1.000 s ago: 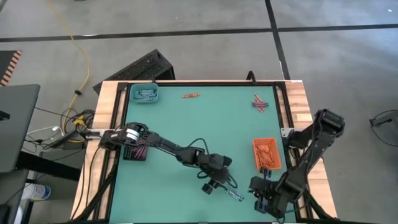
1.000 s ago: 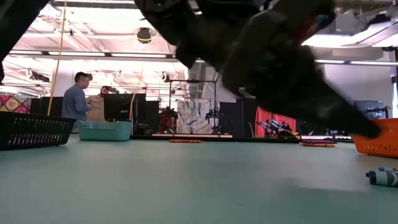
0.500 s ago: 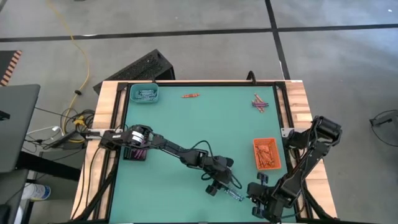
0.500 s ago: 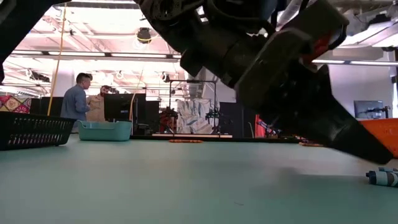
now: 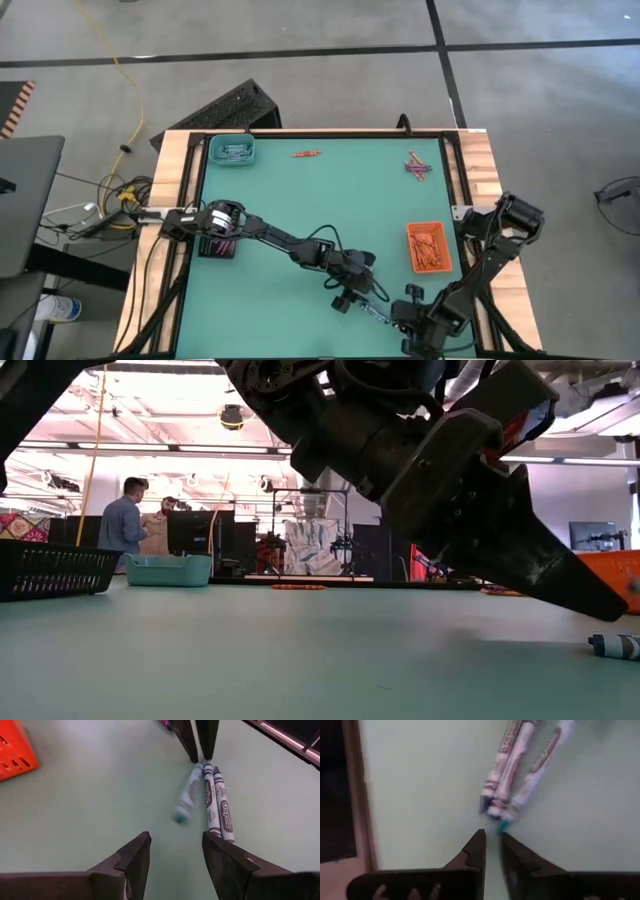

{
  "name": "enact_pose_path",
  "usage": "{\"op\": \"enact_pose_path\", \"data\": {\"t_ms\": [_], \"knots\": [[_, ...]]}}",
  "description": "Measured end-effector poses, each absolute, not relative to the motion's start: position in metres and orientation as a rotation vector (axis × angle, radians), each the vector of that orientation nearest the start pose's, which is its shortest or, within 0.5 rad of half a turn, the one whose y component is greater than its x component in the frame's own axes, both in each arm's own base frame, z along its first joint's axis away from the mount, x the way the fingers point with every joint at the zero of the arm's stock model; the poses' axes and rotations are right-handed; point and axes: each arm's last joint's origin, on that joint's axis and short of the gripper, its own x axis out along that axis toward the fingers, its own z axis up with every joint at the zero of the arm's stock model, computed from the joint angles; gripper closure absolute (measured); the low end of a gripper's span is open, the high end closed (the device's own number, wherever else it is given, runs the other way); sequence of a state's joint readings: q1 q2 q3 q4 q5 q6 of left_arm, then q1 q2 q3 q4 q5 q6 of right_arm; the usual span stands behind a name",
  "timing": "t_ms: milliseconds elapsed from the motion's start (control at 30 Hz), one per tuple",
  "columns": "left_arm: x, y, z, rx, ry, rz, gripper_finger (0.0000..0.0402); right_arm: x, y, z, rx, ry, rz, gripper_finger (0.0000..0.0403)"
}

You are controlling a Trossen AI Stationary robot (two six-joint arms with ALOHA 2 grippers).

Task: Sort crayons
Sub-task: Put the green crayon into the green bin

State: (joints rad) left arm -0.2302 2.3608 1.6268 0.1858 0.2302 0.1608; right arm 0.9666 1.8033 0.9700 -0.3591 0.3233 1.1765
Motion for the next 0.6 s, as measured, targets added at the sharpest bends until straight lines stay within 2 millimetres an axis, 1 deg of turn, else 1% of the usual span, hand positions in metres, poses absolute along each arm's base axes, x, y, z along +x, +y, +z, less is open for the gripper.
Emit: {"op": "enact_pose_path", "data": {"t_ms": [100,167,400,600], "knots": [[0.4956,-0.1229,0.1183,0.157,0.533,-0.494,0.0233,0.1971,0.2607,0.1255,0.335,1.125,-0.075,0.0334],[0.4954,-0.1229,0.1179,0.157,0.538,-0.494,0.0233,0.1983,0.2605,0.1252,0.327,1.122,-0.077,0.0334],[0.4956,-0.1232,0.1185,0.166,0.531,-0.492,0.0233,0.2043,0.2602,0.1319,0.274,1.118,-0.098,0.0339],[0.496,-0.1224,0.1187,0.192,0.527,-0.466,0.0233,0.2035,0.2573,0.1345,0.236,1.14,-0.155,0.034]]}}
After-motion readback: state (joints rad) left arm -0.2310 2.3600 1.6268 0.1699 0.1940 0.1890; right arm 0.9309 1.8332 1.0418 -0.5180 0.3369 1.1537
